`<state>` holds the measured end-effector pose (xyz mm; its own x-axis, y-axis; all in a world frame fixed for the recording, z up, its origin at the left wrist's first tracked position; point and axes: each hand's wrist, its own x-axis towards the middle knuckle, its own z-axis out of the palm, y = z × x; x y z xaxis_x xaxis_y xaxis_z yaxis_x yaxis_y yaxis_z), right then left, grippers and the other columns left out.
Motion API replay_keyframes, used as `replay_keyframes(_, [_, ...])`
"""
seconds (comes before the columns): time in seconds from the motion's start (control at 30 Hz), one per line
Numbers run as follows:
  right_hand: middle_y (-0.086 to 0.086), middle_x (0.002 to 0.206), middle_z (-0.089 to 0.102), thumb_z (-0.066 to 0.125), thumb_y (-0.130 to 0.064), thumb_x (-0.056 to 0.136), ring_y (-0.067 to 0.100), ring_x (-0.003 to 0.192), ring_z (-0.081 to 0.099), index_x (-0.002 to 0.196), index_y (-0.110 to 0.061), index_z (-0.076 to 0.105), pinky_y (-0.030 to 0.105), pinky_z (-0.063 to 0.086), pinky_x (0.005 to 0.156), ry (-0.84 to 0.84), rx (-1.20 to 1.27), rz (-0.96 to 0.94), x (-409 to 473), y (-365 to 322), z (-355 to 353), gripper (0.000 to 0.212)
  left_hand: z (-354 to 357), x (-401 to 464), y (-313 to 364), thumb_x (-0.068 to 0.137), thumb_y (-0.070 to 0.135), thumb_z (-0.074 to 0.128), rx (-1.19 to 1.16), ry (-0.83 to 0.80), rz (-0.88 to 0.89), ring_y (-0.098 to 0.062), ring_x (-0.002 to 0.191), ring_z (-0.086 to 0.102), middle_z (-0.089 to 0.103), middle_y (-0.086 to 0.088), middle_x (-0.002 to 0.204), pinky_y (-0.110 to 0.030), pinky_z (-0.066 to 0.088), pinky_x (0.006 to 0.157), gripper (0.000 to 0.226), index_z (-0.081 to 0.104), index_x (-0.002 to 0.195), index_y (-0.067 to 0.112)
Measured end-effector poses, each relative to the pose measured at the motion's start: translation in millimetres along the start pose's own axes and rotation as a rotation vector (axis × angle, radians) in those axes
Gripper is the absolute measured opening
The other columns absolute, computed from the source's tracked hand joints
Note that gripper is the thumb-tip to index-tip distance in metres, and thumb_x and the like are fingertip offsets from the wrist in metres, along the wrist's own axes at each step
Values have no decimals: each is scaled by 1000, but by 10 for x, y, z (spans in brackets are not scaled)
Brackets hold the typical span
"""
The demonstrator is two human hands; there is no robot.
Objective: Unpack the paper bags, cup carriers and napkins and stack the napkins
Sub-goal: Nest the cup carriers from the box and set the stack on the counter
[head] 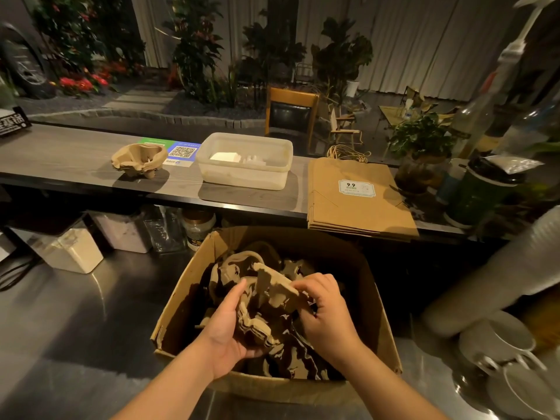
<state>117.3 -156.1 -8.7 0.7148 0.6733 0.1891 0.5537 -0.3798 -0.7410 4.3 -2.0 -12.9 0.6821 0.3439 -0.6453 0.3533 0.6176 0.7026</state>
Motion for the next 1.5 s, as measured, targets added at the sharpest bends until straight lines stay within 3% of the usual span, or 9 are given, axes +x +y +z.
replay_keyframes(0.23, [-32,118,49,78,-8,87,-1,123,42,105,-47,68,12,43,98,12,-58,-130,-57,65,53,44,-42,-15,51,85,78,50,-113,1,-50,-41,113,63,74,-23,118,-46,58,78,74,78,118,17])
replay_keyframes(0.53, [-33,125,45,80,-7,85,4,123,50,111,-42,71,16,49,99,25,-59,-202,-66,110,90,45,-39,-7,71,84,84,42,-138,-36,-75,-42,115,60,74,-24,116,-52,51,91,81,82,106,17])
replay_keyframes(0.67, [-9,130,52,75,-7,89,18,119,56,116,-15,70,21,53,95,-180,-46,-181,-33,70,83,28,-51,-35,87,82,77,53,-132,-25,-65,-44,116,61,74,-25,116,-55,51,94,72,81,110,16])
replay_keyframes(0.8, [-24,155,23,69,-1,91,-6,146,11,132,-45,60,14,23,118,-353,-157,-170,-57,142,68,61,-65,0,72,84,52,65,-141,3,-48,-45,107,64,76,-27,106,-56,51,92,54,74,119,12])
replay_keyframes(0.87, [-28,154,22,62,5,92,-8,144,14,134,-52,53,16,25,118,-338,-127,-68,-39,204,28,72,-59,6,72,89,45,63,-162,18,-50,-47,108,64,76,-27,101,-57,51,93,46,70,120,11])
replay_keyframes(0.93, [-26,148,30,57,-2,96,-5,142,25,132,-55,50,23,31,120,-192,-23,123,5,262,2,65,-53,14,69,84,43,67,-200,31,-58,-48,111,63,75,-28,104,-56,54,87,50,68,123,12])
replay_keyframes(1.07, [-3,158,33,61,-26,100,17,151,23,143,-36,47,37,30,120,54,-49,415,168,470,-34,46,-57,14,68,75,43,71,-278,34,-73,-50,114,63,73,-30,112,-55,56,83,60,68,126,12])
replay_keyframes(1.33, [3,157,36,65,-55,92,25,147,30,154,-29,36,45,36,119,2,-69,631,539,720,60,73,-48,16,71,83,45,65,-276,-3,-111,-49,112,63,74,-29,108,-54,54,85,53,69,125,12])
replay_keyframes(1.5, [10,154,44,49,-66,97,34,145,31,154,-21,38,47,34,116,-131,-138,734,796,660,180,74,-48,17,82,78,45,67,-267,-10,-105,-50,114,63,73,-31,110,-57,49,95,56,70,122,11])
